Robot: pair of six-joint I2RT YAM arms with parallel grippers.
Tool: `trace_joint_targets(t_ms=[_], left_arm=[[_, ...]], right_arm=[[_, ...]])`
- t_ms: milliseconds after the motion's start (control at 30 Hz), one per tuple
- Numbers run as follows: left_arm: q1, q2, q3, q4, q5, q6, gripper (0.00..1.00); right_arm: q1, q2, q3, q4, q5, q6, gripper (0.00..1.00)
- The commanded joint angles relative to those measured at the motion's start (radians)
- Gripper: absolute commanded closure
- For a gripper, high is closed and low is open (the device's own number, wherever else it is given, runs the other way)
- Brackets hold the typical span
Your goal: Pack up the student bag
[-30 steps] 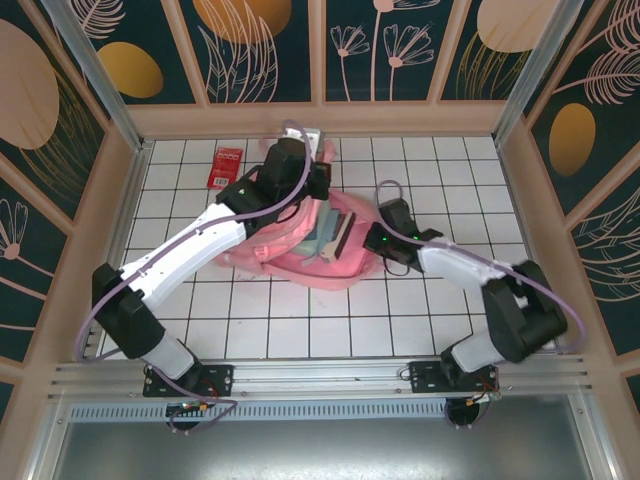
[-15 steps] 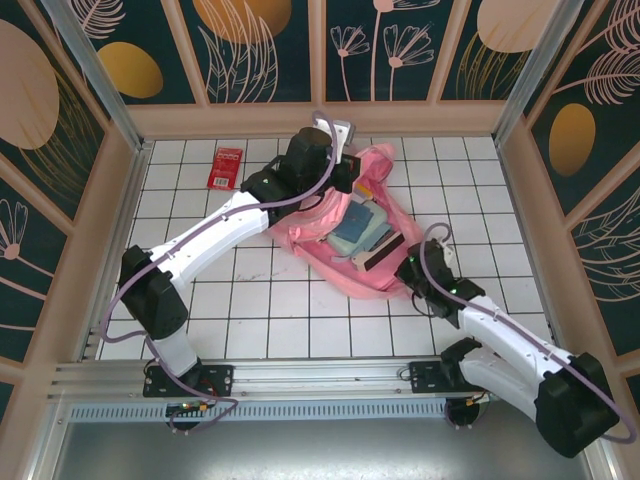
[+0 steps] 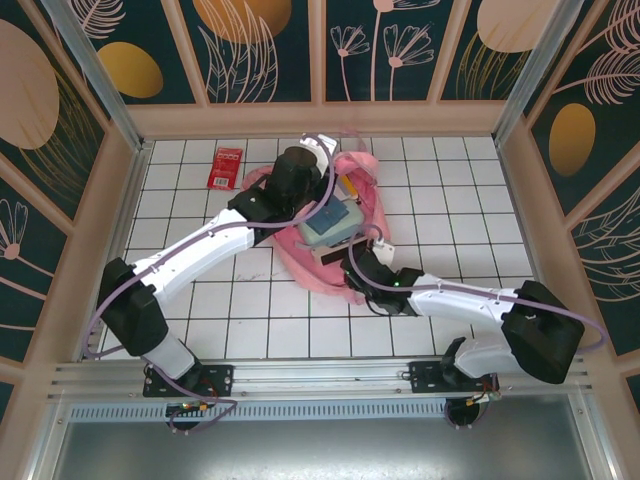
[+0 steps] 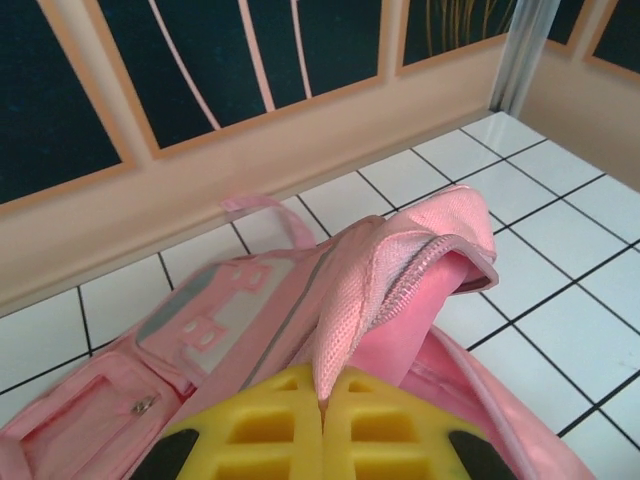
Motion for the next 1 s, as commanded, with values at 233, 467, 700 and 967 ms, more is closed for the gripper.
trace_joint_targets(t_ms=[233, 467, 700, 967], left_arm=[[0.019, -0.103, -0.168, 0.078, 0.018, -0.069, 0.96], [0.019, -0.218, -0.276, 0.07, 0.029, -0.148, 0.25], [0.105, -0.281, -0.29, 0.032, -0.02, -0.232, 0.07], [0.346, -0.157, -0.197, -0.059, 0.03, -0.358, 0.08]], right_arm=[[-0.09, -0.153, 0.095, -0.091, 0.039, -0.365, 0.22], [-0.265, -0.253, 0.114, -0.043, -0.143, -0.517, 0.18], [-0.301, -0.222, 0.173, 0.006, -0.177, -0.571, 0.13], [-0.323, -0.17, 0.186, 0.102, -0.25, -0.61, 0.13]])
